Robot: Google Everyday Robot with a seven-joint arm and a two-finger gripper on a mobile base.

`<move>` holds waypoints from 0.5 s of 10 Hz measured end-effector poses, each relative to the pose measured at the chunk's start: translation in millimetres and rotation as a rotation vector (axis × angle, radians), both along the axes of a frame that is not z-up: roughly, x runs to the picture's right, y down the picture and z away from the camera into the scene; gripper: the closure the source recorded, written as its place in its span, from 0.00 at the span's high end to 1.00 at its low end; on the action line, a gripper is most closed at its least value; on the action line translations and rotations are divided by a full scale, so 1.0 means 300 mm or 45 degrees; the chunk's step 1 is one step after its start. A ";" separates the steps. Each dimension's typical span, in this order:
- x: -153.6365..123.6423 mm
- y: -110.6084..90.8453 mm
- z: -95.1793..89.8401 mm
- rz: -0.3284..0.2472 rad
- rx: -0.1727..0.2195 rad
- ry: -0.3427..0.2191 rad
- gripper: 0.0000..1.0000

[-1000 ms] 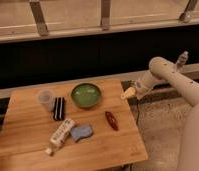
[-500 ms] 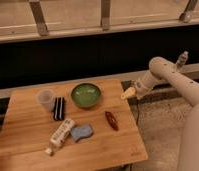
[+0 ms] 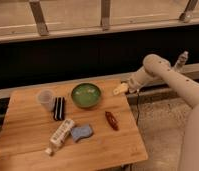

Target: Drag the ceramic bowl in a circle

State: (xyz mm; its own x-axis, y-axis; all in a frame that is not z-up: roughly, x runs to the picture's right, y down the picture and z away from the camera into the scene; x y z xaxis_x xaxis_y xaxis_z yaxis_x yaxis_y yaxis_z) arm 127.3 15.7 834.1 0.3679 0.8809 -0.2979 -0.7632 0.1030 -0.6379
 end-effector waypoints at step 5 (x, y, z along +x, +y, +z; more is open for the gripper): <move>-0.138 -0.059 -0.017 0.006 0.087 -0.113 0.80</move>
State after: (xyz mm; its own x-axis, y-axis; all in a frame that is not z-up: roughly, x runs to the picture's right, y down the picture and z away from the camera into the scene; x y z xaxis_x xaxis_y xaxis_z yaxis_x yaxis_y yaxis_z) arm 86.0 -2.0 828.9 0.3858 0.8998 -0.2035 -0.7044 0.1449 -0.6949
